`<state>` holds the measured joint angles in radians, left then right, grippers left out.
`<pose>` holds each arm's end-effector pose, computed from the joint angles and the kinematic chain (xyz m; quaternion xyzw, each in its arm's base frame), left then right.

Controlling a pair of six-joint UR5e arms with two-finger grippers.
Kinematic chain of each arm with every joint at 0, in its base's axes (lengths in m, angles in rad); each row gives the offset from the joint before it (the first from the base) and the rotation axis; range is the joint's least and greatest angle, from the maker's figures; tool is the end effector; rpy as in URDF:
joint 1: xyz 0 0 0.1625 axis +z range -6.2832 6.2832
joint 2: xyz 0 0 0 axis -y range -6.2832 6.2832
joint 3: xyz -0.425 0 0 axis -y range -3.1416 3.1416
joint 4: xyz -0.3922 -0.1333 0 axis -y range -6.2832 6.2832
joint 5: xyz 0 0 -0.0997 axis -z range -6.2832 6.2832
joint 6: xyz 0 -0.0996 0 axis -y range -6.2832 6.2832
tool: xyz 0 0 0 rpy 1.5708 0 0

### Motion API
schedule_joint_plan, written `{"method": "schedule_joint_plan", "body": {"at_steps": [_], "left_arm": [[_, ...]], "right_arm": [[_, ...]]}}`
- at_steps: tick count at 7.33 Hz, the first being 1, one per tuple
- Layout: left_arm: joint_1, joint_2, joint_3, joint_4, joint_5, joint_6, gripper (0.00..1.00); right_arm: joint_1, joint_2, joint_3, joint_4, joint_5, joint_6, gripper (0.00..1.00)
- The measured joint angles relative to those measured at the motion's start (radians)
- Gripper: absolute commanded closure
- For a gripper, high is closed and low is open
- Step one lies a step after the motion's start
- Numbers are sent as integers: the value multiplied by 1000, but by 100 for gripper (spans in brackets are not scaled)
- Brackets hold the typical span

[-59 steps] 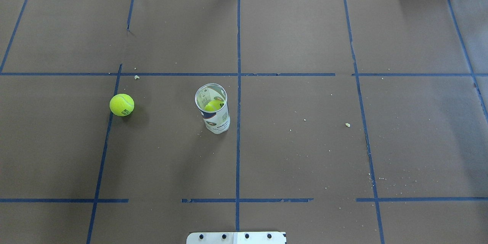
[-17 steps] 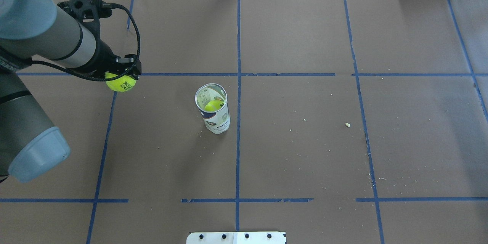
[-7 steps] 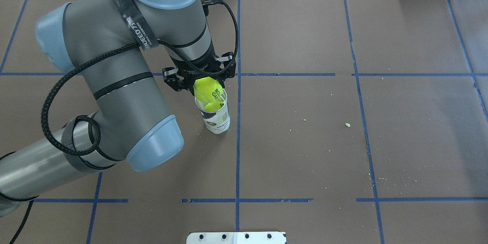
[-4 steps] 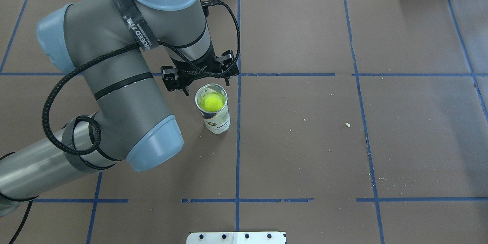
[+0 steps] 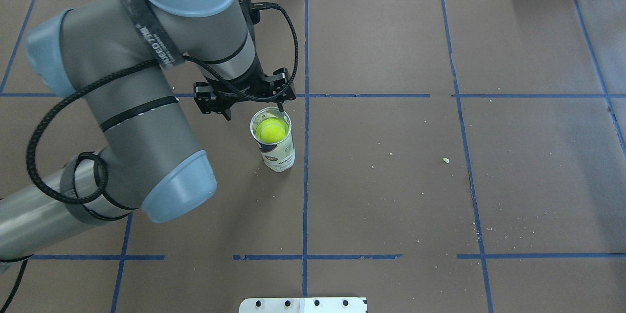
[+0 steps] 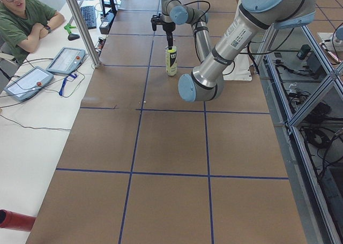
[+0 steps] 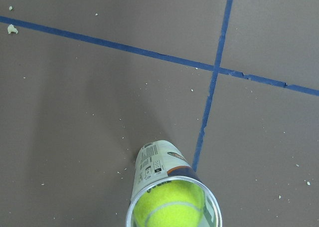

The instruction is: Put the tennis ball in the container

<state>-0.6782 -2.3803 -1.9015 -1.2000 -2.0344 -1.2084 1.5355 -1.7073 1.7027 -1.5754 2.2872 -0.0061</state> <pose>0.4154 -0.4487 0.0939 -0.0032 0.4228 -0.0567 0.9045 0.0526 -0.4355 0.6614 -0.0094 -0.3505 -0.0178 0.9364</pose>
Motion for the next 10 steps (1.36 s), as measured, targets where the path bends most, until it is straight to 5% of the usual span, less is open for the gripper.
{"method": "schedule_joint_plan", "body": {"at_steps": [5, 7, 10], "left_arm": [[-364, 410, -68, -192, -107, 708, 0], [-576, 574, 6, -244, -192, 1057, 0], [-763, 703, 158, -253, -252, 1221, 0]], "right_arm": [[0, 0, 0, 0, 0, 0, 0], [0, 0, 0, 0, 0, 0, 0], [0, 0, 0, 0, 0, 0, 0]]}}
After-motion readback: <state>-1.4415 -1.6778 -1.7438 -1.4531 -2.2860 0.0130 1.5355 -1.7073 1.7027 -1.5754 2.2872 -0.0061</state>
